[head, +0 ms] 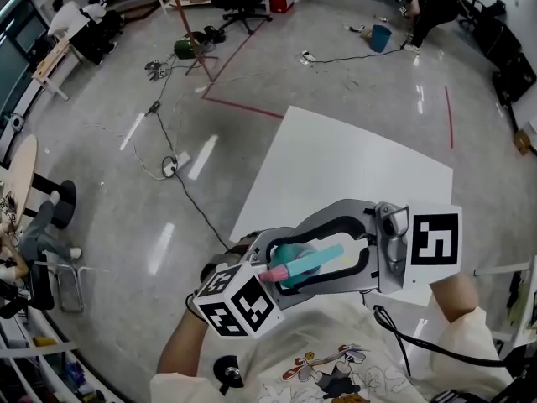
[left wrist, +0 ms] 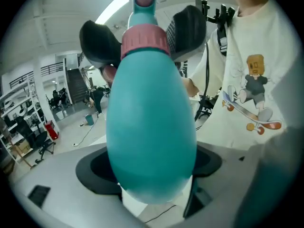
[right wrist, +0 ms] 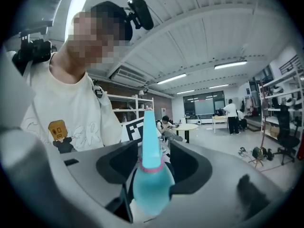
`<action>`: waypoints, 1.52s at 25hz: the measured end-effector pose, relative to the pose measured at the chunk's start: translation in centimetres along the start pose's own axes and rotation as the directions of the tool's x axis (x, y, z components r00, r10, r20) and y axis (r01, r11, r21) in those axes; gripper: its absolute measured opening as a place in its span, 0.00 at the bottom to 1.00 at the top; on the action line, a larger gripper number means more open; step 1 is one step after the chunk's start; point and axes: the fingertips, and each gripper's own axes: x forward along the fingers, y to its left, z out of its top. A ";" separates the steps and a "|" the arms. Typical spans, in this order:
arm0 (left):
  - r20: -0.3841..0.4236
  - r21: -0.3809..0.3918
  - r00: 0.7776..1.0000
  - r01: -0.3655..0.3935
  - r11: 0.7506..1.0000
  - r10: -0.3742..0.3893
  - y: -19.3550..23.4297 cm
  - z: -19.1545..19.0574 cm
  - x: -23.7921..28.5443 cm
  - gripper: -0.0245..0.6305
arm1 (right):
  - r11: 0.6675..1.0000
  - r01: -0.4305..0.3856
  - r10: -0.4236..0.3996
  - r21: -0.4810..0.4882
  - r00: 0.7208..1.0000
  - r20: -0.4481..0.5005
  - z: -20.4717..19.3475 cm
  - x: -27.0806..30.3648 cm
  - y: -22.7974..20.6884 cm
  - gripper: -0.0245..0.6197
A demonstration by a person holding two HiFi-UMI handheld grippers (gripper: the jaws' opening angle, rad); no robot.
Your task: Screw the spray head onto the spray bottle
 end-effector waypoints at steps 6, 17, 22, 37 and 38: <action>-0.018 -0.012 0.999 -0.037 0.999 0.036 0.4 -0.6 0.1 0.69 | 1.000 0.023 -0.024 -0.019 0.999 -0.026 -0.8 0.5 0.0 0.27; 0.024 -0.066 0.997 -0.067 0.996 0.069 0.7 -0.3 0.8 0.69 | 0.993 0.110 -0.110 0.037 0.994 0.022 -0.9 0.3 -0.7 0.27; 0.021 -0.127 0.991 -0.132 0.983 0.135 1.7 -0.1 1.1 0.69 | 0.980 0.185 -0.188 0.070 0.982 0.029 -1.1 -0.2 -1.8 0.27; -0.035 -0.257 0.982 -0.188 0.948 0.186 3.3 -7.4 3.2 0.69 | 0.893 0.439 -0.442 0.096 0.897 0.008 -5.5 -5.1 -8.3 0.26; -0.066 -0.262 0.979 -0.203 0.943 0.193 3.3 -8.2 3.5 0.69 | 0.870 0.484 -0.487 0.095 0.873 0.004 -6.3 -5.7 -9.3 0.26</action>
